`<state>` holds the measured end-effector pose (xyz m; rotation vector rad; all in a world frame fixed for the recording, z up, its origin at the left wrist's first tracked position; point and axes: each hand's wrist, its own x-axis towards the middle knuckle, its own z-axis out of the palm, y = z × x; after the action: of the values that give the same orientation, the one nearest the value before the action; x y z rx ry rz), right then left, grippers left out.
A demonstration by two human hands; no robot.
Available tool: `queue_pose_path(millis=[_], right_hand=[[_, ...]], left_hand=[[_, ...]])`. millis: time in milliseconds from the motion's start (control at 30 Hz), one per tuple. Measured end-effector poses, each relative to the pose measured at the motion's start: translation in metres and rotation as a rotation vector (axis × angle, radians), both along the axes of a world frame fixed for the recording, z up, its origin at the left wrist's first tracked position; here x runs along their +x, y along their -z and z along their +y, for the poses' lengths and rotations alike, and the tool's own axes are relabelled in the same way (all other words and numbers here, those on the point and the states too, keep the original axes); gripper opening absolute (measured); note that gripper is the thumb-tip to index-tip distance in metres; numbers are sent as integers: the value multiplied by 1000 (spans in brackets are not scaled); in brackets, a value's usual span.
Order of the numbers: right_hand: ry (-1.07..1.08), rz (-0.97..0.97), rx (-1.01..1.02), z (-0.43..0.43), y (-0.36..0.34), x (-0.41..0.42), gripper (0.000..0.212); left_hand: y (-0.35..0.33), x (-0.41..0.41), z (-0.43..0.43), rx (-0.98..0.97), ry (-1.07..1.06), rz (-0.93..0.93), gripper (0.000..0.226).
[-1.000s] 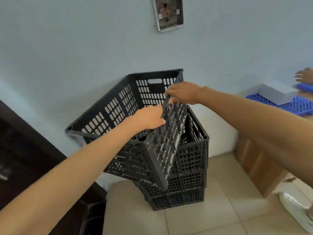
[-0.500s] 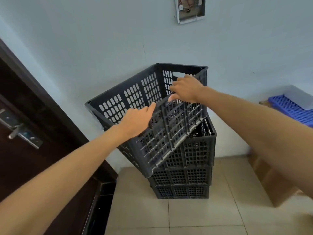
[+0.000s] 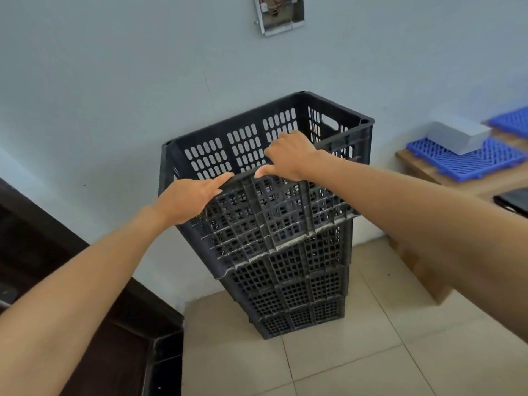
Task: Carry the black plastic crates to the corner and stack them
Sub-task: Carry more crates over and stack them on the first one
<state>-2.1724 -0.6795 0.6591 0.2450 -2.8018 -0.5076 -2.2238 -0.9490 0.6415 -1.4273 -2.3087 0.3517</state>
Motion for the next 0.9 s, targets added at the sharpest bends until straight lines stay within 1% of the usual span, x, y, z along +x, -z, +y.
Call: queue_pose_path(millis=[100, 167, 200, 233, 267, 300, 367, 467, 533, 633, 733, 900], right_hand=[[21, -5, 59, -22, 4, -9, 77], [-19, -39, 91, -29, 6, -13, 67], [-28, -83, 52, -30, 6, -14, 60], [-24, -147, -30, -28, 5, -14, 55], [-11, -208, -121, -26, 5, -13, 53], [6, -234, -186, -24, 5, -13, 57], [42, -173, -199, -22, 13, -13, 60], [69, -36, -167, -30, 24, -20, 47], [85, 3, -156, -37, 27, -27, 43], [89, 36, -167, -39, 28, -32, 40], [86, 50, -221, -42, 28, -34, 35], [55, 34, -258, -38, 26, -31, 30]], left_hand=[[8, -24, -17, 94, -153, -102, 57], [11, -34, -27, 138, -210, -176, 46], [12, -36, -31, 146, -207, -205, 42], [12, -39, -34, 151, -199, -227, 40], [12, -41, -36, 156, -187, -237, 39], [12, -43, -37, 167, -170, -234, 38], [14, -48, -37, 190, -121, -195, 35], [17, -56, -39, 213, -94, -148, 32], [17, -63, -43, 233, -118, -145, 26], [19, -72, -44, 253, -129, -130, 22], [19, -73, -41, 262, -144, -118, 22], [18, -63, -38, 273, -176, -146, 22]])
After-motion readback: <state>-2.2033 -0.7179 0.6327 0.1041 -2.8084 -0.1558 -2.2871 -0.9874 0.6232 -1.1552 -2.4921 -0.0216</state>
